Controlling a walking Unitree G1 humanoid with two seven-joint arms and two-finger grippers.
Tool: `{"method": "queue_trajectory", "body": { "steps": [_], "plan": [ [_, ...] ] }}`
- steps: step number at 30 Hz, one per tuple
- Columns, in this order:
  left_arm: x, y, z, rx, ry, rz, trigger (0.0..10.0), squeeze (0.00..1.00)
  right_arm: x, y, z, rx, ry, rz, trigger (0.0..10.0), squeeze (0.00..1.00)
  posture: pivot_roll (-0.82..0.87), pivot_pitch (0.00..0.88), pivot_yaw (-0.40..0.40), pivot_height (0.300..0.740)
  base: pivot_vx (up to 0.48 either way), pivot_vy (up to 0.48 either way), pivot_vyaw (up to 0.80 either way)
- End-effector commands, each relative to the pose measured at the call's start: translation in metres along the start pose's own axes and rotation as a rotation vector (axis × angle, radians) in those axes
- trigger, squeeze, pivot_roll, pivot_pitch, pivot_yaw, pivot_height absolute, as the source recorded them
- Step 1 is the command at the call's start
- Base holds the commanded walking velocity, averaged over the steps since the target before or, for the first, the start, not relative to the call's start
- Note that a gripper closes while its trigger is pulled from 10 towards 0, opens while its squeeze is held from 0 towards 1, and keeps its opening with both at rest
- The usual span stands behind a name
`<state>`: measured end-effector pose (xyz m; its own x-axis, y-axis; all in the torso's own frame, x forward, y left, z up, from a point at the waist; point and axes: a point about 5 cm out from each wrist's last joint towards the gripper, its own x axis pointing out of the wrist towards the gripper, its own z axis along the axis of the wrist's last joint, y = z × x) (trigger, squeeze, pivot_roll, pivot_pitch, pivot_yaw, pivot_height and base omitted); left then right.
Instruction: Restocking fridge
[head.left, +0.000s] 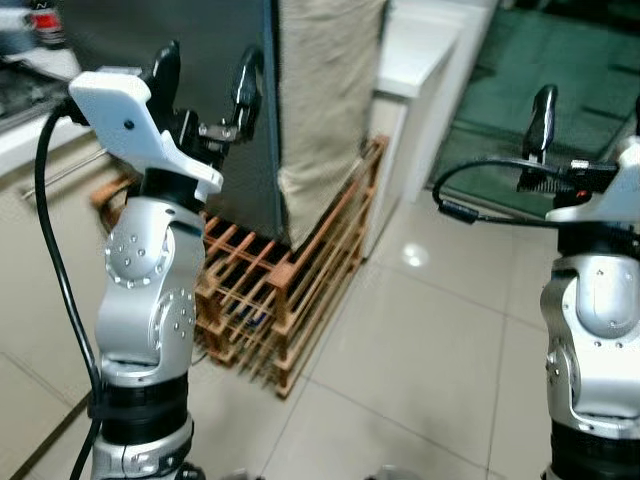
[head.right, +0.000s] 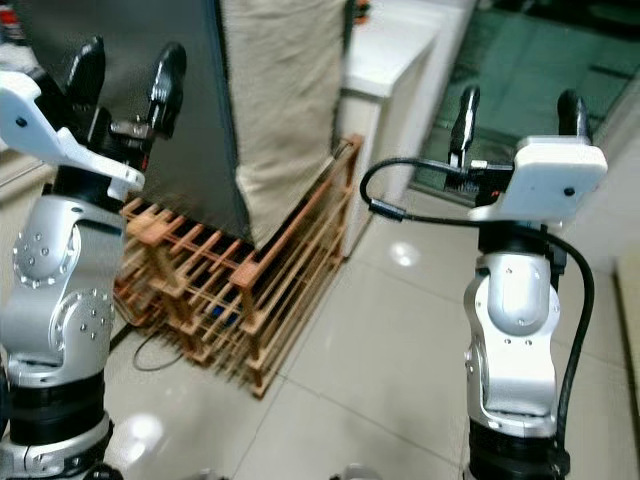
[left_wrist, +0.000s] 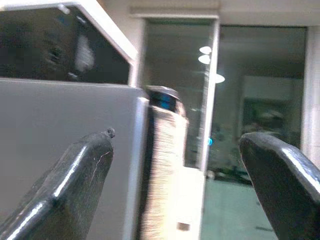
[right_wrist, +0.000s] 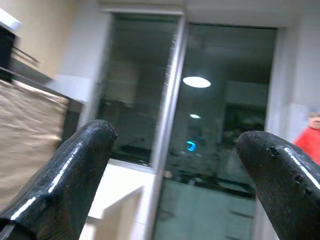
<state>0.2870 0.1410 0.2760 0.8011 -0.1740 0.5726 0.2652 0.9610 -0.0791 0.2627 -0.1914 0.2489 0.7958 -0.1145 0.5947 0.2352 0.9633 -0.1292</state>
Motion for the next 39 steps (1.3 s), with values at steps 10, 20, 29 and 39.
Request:
{"method": "queue_trajectory", "body": {
  "steps": [10, 20, 29, 39],
  "plan": [
    [0.001, 0.014, -0.009, -0.044, 0.052, 0.116, 10.0, 0.00, -0.003, 0.006, -0.019, -0.002, 0.086, 0.044, 10.0, 0.00, -0.08, 0.000, -0.009, 0.711, 0.394, 0.139, 0.00],
    [0.005, 0.026, -0.021, -0.029, 0.144, 0.185, 10.0, 0.00, -0.010, 0.006, -0.037, 0.068, 0.187, 0.048, 10.0, 0.00, -0.07, 0.000, -0.011, 0.711, 0.000, 0.000, 0.00],
    [0.009, 0.014, -0.045, -0.159, 0.325, 0.009, 10.0, 0.00, -0.031, -0.001, -0.074, 0.139, 0.401, 0.010, 10.0, 0.00, -0.08, 0.000, 0.004, 0.711, 0.000, 0.000, 0.00],
    [0.000, -0.007, -0.074, -0.178, 0.494, -0.119, 10.0, 0.00, -0.053, -0.018, -0.098, 0.114, 0.547, -0.044, 10.0, 0.00, -0.10, 0.000, 0.016, 0.711, 0.000, 0.000, 0.00]
  ]
}}
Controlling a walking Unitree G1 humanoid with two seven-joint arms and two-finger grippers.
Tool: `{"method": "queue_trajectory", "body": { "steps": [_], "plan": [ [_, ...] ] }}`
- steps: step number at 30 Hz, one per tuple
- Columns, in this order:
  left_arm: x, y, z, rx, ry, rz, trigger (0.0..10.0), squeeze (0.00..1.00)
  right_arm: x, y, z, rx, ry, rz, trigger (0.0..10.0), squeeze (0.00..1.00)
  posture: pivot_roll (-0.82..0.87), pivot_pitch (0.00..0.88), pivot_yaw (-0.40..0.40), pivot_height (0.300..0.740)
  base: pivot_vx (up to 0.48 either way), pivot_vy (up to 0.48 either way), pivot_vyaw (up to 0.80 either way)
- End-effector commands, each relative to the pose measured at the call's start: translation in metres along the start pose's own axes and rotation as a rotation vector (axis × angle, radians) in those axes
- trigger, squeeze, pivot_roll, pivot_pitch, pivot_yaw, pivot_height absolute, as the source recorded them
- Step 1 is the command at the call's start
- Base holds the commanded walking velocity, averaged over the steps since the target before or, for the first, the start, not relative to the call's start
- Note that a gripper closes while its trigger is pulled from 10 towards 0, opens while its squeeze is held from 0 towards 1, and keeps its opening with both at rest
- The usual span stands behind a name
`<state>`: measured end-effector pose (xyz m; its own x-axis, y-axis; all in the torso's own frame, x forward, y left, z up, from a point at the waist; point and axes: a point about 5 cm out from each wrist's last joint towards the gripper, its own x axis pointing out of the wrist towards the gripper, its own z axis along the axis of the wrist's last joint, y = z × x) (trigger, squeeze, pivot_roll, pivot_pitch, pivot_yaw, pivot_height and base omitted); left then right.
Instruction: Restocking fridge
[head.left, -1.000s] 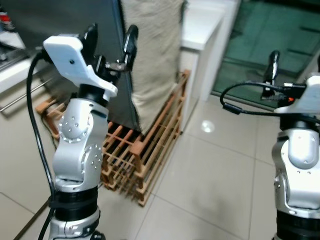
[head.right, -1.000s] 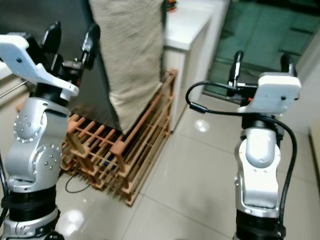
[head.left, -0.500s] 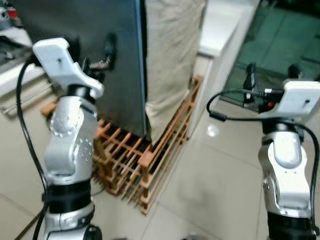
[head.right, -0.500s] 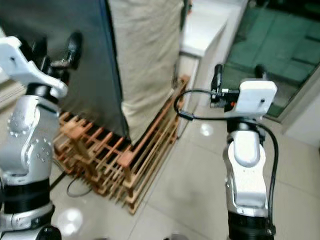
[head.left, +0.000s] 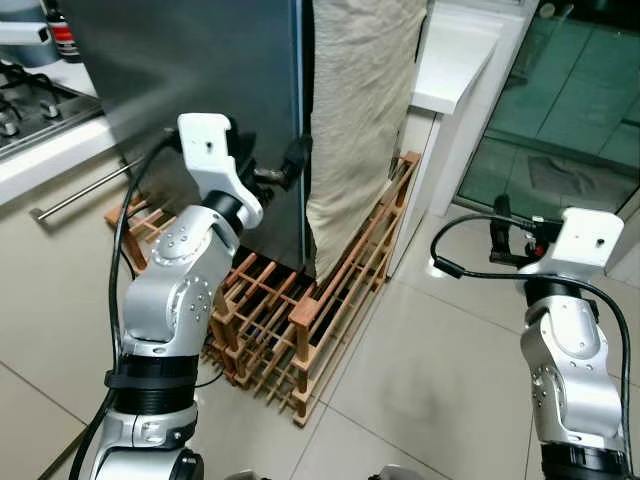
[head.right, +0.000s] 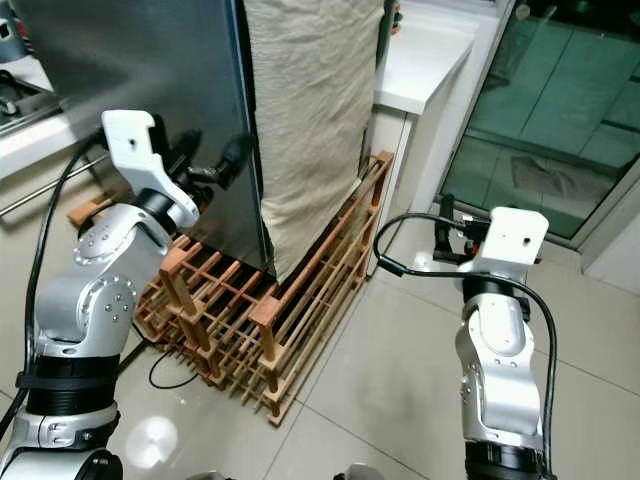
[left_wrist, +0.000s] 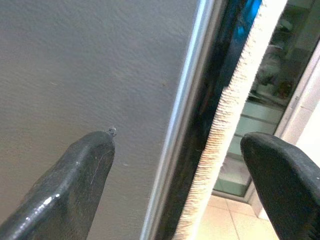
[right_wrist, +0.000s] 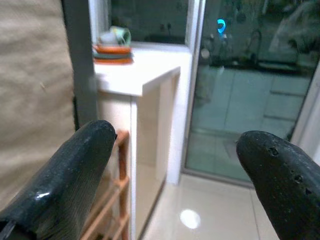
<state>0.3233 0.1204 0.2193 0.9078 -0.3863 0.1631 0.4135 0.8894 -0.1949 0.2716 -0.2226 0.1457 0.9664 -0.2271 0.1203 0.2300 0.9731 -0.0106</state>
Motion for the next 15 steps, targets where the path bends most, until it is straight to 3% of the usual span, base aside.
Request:
{"method": "queue_trajectory", "body": {
  "steps": [1, 15],
  "plan": [
    [0.001, -0.001, -0.004, -0.008, 0.029, -0.006, 10.0, 0.00, -0.001, -0.004, -0.005, -0.001, 0.028, -0.009, 10.0, 0.00, -0.11, 0.000, 0.016, 0.711, 0.000, 0.000, 0.00],
    [0.005, -0.018, -0.010, -0.101, 0.052, -0.064, 10.0, 0.00, -0.002, -0.005, -0.009, -0.016, 0.043, 0.004, 10.0, 0.00, -0.12, 0.000, 0.012, 0.711, 0.000, 0.000, 0.00]
  ]
}}
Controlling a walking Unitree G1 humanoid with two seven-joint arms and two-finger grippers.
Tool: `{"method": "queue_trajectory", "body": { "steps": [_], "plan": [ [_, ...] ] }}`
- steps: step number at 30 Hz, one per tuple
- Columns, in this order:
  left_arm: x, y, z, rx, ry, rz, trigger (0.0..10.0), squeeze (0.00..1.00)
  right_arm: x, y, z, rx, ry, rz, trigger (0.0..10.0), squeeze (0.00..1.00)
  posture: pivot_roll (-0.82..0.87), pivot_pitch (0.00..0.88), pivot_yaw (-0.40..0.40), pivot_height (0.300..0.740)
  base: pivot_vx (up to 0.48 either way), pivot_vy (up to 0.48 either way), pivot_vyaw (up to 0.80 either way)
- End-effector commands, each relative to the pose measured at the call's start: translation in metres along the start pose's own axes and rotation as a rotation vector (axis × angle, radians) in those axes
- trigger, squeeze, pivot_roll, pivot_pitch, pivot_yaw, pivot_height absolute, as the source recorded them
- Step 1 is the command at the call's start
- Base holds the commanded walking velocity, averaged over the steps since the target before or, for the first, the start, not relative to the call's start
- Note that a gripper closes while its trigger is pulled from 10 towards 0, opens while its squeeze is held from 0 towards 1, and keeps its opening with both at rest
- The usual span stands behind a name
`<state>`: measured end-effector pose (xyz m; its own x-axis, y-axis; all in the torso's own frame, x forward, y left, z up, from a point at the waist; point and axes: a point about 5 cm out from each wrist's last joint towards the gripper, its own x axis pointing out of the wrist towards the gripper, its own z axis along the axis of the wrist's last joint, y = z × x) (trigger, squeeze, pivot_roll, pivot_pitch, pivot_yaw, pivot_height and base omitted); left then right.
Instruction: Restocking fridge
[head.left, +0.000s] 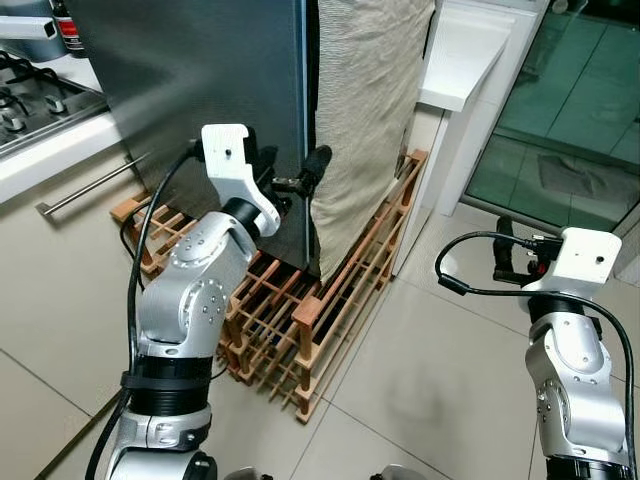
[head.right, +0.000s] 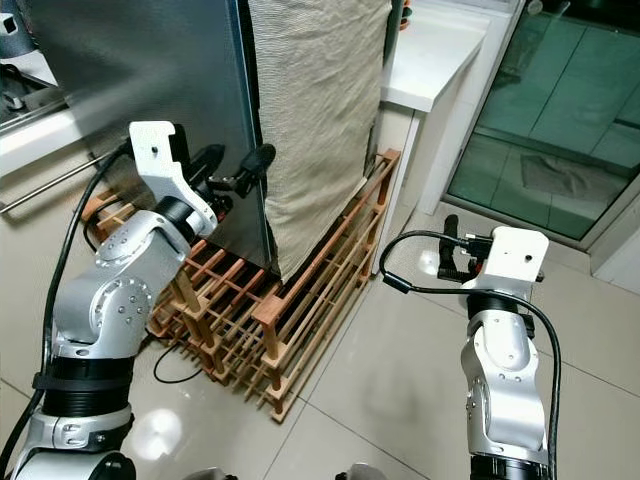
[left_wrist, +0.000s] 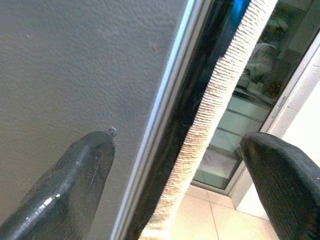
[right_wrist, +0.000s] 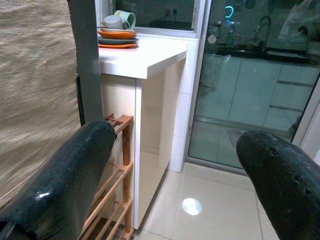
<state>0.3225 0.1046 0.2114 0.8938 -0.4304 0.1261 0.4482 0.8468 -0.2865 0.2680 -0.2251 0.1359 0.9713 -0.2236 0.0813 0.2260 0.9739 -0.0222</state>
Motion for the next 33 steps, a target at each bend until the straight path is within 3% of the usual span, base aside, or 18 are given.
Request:
{"method": "queue_trajectory", "body": {
  "steps": [1, 23, 31, 33],
  "plan": [
    [0.002, -0.006, 0.000, 0.000, 0.007, -0.029, 10.0, 0.00, 0.002, -0.002, 0.001, -0.006, 0.004, 0.000, 10.0, 0.00, -0.12, 0.000, 0.010, 0.711, 0.000, 0.000, 0.00],
    [0.028, -0.022, -0.003, -0.019, -0.009, -0.036, 10.0, 0.00, 0.001, 0.000, 0.000, -0.014, 0.003, 0.008, 10.0, 0.00, -0.15, 0.000, 0.024, 0.711, 0.000, 0.000, 0.00],
    [0.052, -0.020, -0.007, -0.005, 0.003, -0.031, 10.0, 0.00, 0.003, 0.008, -0.002, -0.003, 0.010, 0.041, 10.0, 0.00, -0.16, 0.000, 0.024, 0.711, 0.000, 0.000, 0.00],
    [0.059, -0.026, -0.013, -0.023, 0.020, -0.056, 10.0, 0.00, 0.004, 0.013, -0.002, 0.002, 0.017, 0.066, 10.0, 0.00, -0.16, 0.000, 0.024, 0.711, 0.000, 0.000, 0.00]
  ]
}}
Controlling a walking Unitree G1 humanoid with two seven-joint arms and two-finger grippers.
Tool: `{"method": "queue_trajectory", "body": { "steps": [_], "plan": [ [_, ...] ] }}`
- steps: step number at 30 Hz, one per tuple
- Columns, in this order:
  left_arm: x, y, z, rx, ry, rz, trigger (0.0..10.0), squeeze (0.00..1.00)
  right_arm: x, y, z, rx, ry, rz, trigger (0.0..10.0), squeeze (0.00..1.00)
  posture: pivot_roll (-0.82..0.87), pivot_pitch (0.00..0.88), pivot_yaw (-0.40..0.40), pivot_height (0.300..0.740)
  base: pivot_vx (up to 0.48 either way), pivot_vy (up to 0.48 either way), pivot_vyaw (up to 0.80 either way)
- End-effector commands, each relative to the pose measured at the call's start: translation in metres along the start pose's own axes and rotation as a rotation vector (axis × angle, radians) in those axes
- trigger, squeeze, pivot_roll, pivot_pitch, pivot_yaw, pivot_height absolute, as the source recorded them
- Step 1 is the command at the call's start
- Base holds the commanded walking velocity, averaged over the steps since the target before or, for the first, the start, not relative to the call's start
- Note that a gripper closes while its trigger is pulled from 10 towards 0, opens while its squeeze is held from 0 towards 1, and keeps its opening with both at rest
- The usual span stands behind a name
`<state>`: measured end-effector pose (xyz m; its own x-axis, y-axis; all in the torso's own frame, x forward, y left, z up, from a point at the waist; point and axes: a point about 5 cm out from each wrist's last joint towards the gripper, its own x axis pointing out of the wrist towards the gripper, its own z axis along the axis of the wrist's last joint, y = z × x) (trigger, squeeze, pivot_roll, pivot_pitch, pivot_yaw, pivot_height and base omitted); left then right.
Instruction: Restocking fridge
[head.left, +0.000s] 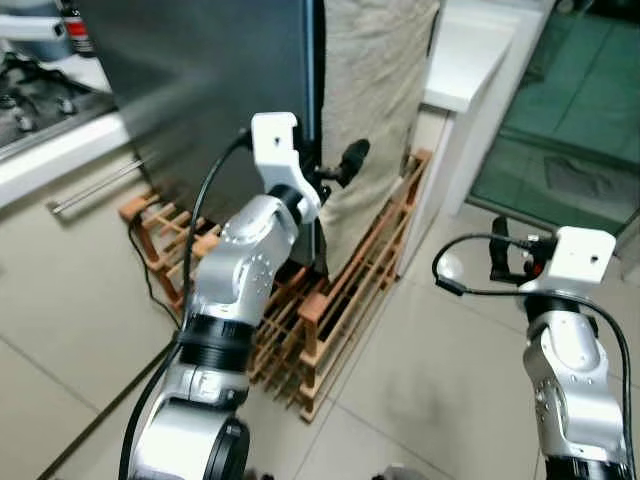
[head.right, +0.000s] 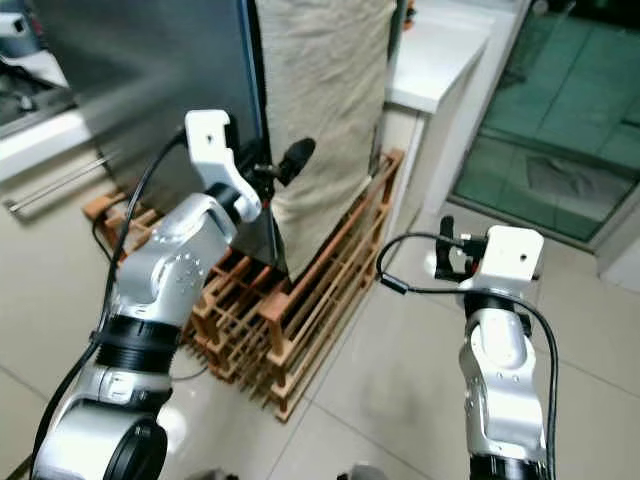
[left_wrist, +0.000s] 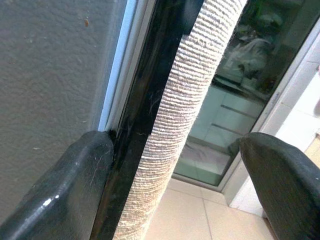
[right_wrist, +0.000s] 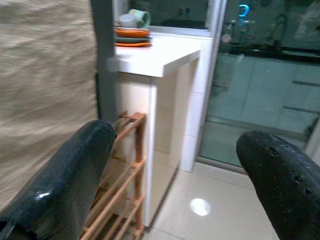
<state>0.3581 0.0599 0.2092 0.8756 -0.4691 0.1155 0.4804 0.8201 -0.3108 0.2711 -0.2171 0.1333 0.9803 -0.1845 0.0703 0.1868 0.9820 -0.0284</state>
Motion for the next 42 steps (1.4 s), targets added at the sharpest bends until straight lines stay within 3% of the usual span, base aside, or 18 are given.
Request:
{"method": "queue_trajectory", "body": {
  "steps": [1, 7, 11, 12, 13, 14, 15, 17, 18, 20, 24, 27, 31, 32, 33, 34, 36, 42],
  "plan": [
    [0.010, -0.008, 0.000, 0.002, 0.008, -0.032, 10.0, 0.00, 0.003, 0.006, 0.000, 0.008, 0.009, 0.035, 10.0, 0.00, -0.16, 0.000, 0.024, 0.711, 0.000, 0.000, 0.00],
    [0.017, -0.046, -0.019, -0.107, 0.073, -0.313, 10.0, 0.00, 0.002, 0.013, -0.004, 0.029, 0.045, 0.084, 10.0, 0.00, -0.18, 0.000, 0.039, 0.711, 0.000, 0.000, 0.00],
    [0.017, -0.068, -0.020, -0.186, 0.044, -0.457, 10.0, 0.00, 0.002, 0.015, -0.006, 0.035, 0.055, 0.091, 10.0, 0.00, -0.18, 0.000, 0.039, 0.711, 0.000, 0.000, 0.00],
    [0.017, -0.085, -0.017, -0.223, 0.020, -0.541, 10.0, 0.00, 0.001, 0.015, -0.008, 0.035, 0.059, 0.094, 10.0, 0.00, -0.19, 0.000, 0.055, 0.711, 0.000, 0.000, 0.00],
    [0.017, -0.085, -0.017, -0.223, 0.020, -0.541, 10.0, 0.00, 0.001, 0.015, -0.008, 0.035, 0.059, 0.094, 10.0, 0.00, -0.19, 0.000, 0.055, 0.711, 0.000, 0.000, 0.00],
    [0.014, -0.105, -0.015, -0.238, 0.003, -0.647, 10.0, 0.00, 0.001, 0.015, -0.008, 0.037, 0.061, 0.095, 10.0, 0.00, -0.20, 0.000, 0.058, 0.711, 0.000, 0.000, 0.00],
    [0.011, -0.112, -0.015, -0.257, 0.001, -0.695, 10.0, 0.00, 0.001, 0.015, -0.008, 0.038, 0.061, 0.095, 10.0, 0.00, -0.20, 0.000, 0.058, 0.711, 0.000, 0.000, 0.00],
    [0.009, -0.116, -0.015, -0.270, -0.001, -0.729, 10.0, 0.00, 0.001, 0.015, -0.008, 0.039, 0.062, 0.094, 10.0, 0.00, -0.20, 0.000, 0.058, 0.711, 0.000, 0.000, 0.00],
    [0.001, -0.123, -0.015, -0.293, 0.004, -0.838, 10.0, 0.00, 0.000, 0.016, -0.009, 0.043, 0.066, 0.096, 10.0, 0.00, -0.20, 0.000, 0.060, 0.711, 0.000, 0.000, 0.00],
    [-0.004, -0.126, -0.014, -0.310, 0.002, -0.909, 10.0, 0.00, -0.001, 0.017, -0.009, 0.044, 0.070, 0.102, 10.0, 0.00, -0.20, 0.000, 0.061, 0.711, 0.000, 0.000, 0.00],
    [-0.010, -0.129, -0.010, -0.331, -0.008, -0.983, 10.0, 0.00, -0.005, 0.016, -0.015, 0.044, 0.101, 0.114, 10.0, 0.00, -0.20, 0.000, 0.059, 0.711, 0.000, 0.000, 0.00],
    [-0.005, -0.117, -0.010, -0.301, -0.012, -0.879, 10.0, 0.00, -0.013, 0.013, -0.025, 0.034, 0.143, 0.112, 10.0, 0.00, -0.20, 0.000, 0.059, 0.711, 0.000, 0.000, 0.00],
    [0.008, -0.083, -0.008, -0.252, -0.031, -0.586, 10.0, 0.00, -0.018, 0.011, -0.027, 0.035, 0.146, 0.098, 10.0, 0.00, -0.20, 0.000, 0.054, 0.711, 0.000, 0.000, 0.00],
    [0.008, -0.083, -0.008, -0.252, -0.031, -0.586, 10.0, 0.00, -0.018, 0.011, -0.027, 0.035, 0.146, 0.098, 10.0, 0.00, -0.20, 0.000, 0.054, 0.711, 0.000, 0.000, 0.00],
    [0.006, -0.059, -0.001, -0.215, -0.069, -0.455, 10.0, 0.00, -0.019, 0.010, -0.025, 0.032, 0.129, 0.089, 10.0, 0.00, -0.20, 0.000, 0.055, 0.711, 0.000, 0.000, 0.00],
    [0.006, -0.059, -0.001, -0.215, -0.069, -0.455, 10.0, 0.00, -0.019, 0.010, -0.025, 0.032, 0.129, 0.089, 10.0, 0.00, -0.20, 0.000, 0.055, 0.711, 0.000, 0.000, 0.00],
    [-0.001, -0.037, 0.005, -0.164, -0.103, -0.329, 10.0, 0.00, -0.018, 0.009, -0.023, 0.027, 0.109, 0.076, 10.0, 0.00, -0.20, 0.000, 0.055, 0.711, 0.000, 0.000, 0.00],
    [-0.009, -0.015, 0.011, -0.067, -0.158, -0.147, 10.0, 0.00, -0.016, 0.006, -0.020, 0.013, 0.075, 0.064, 10.0, 0.00, -0.17, 0.000, 0.034, 0.711, 0.000, 0.000, 0.00]
  ]
}}
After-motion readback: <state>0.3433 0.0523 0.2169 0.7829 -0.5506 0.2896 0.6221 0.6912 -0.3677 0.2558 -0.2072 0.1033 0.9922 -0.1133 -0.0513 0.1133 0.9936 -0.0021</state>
